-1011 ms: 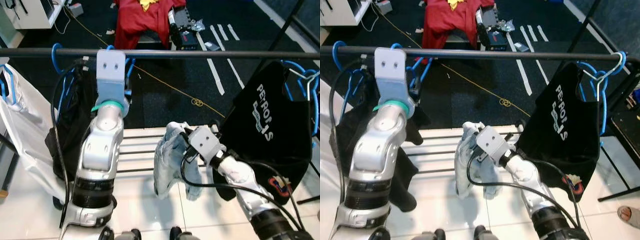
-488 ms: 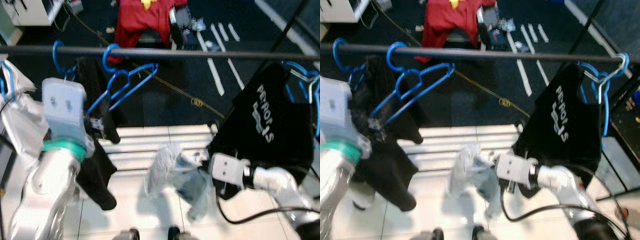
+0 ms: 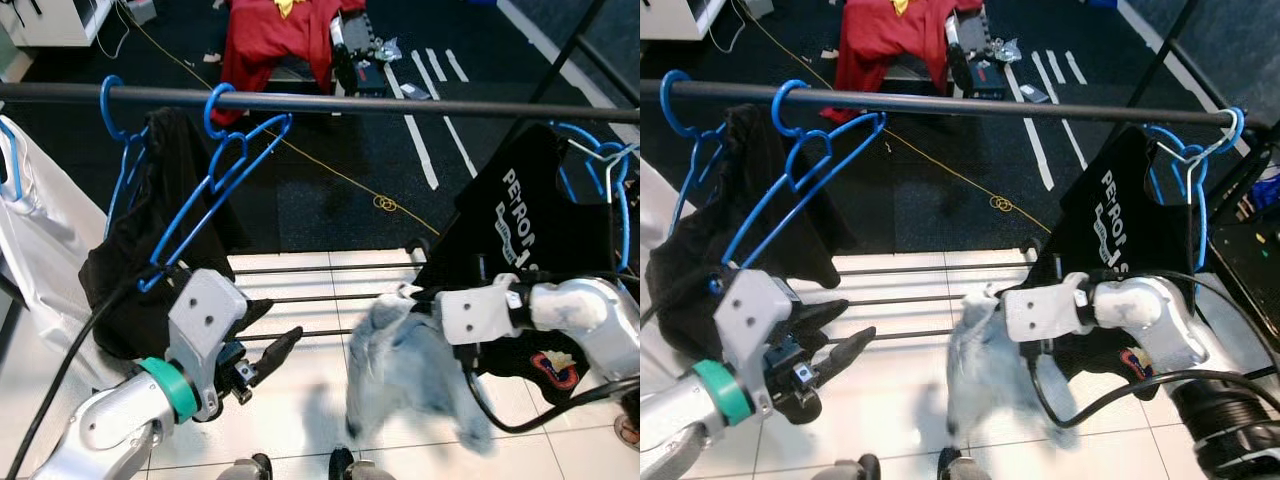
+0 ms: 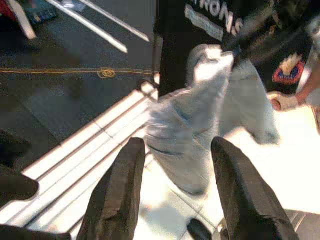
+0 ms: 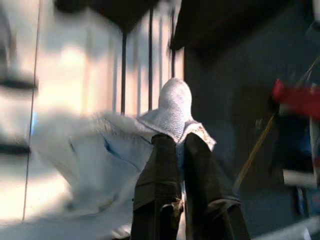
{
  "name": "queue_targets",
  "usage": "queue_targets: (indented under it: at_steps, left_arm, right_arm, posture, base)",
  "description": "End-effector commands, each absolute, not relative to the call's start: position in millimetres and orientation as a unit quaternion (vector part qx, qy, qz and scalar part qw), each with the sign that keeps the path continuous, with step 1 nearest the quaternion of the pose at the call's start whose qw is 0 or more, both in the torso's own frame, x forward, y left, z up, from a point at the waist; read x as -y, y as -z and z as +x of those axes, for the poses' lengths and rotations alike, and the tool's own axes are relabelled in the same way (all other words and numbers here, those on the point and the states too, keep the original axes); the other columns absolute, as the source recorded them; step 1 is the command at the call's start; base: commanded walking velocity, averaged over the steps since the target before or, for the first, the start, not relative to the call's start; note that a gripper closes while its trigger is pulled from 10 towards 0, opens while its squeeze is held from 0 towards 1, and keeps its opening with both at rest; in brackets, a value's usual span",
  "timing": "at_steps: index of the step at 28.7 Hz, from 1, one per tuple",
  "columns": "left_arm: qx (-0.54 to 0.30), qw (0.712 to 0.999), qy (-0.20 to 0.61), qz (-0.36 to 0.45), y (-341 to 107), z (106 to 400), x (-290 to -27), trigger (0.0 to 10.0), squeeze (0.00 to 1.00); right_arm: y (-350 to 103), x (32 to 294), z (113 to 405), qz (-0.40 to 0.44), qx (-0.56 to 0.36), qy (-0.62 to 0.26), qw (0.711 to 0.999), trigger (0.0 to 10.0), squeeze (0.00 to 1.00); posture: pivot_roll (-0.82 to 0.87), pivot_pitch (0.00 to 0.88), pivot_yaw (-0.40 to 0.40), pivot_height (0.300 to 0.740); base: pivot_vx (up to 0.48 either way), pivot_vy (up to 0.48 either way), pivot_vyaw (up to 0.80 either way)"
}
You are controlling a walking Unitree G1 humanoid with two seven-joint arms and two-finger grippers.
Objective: Hang hanger
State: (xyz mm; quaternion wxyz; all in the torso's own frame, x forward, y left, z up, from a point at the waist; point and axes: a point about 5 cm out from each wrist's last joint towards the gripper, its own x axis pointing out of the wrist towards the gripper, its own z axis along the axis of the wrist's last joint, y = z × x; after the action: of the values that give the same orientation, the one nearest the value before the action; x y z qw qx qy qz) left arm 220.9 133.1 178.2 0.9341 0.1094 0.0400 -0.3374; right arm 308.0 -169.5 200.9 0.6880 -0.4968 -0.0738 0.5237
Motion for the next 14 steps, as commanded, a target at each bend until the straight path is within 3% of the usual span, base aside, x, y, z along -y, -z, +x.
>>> queue_targets:
  at_steps: [1,3,4,5,6,7,14]
  left_arm:
    - [-0.05,0.929,0.349,0.11,-169,222,-129,10.0,0.0]
    - [-0.058,0.932,0.344,0.101,-159,232,-126,10.0,0.0]
    - [-0.059,0.929,0.35,0.102,-156,233,-125,10.0,0.24]
    - [-0.059,0.929,0.35,0.102,-156,233,-125,10.0,0.24]
    - [-0.058,0.928,0.353,0.105,-153,234,-126,10.0,0.87]
    - [-0.06,0.924,0.36,0.11,-150,233,-127,10.0,1.0]
    - [-0.054,0.917,0.366,0.148,-142,232,-133,10.0,1.0]
  right_arm:
    - [-212,159,302,-0.465,0.103,-0.543,0.692,10.0,0.0]
    - [-215,142,292,-0.414,0.113,-0.585,0.688,10.0,0.0]
    - [-215,139,289,-0.399,0.109,-0.602,0.683,10.0,0.0]
    - [-215,139,289,-0.399,0.109,-0.602,0.683,10.0,0.0]
    - [-216,138,287,-0.391,0.103,-0.616,0.676,10.0,0.0]
    - [-216,138,286,-0.386,0.096,-0.629,0.669,10.0,0.0]
    - [-217,141,286,-0.391,0.077,-0.654,0.643,10.0,0.0]
  posture:
    - [-0.06,0.2,-0.007,0.74]
    - [-0.07,0.191,-0.002,0.74]
    - [-0.07,0.188,-0.003,0.74]
    - [-0.07,0.188,-0.003,0.74]
    - [-0.07,0.188,-0.003,0.74]
    - [-0.08,0.184,-0.004,0.74]
    - [-0.08,0.182,-0.015,0.74]
  base:
    - [0.0,0.0,0.0]
    - [0.0,0.0,0.0]
    - [0.0,0.0,0.0]
    - [0.0,0.0,0.0]
    - [0.0,0.0,0.0]
    - [0.0,0.0,0.0]
    - [0.0,0.0,0.0]
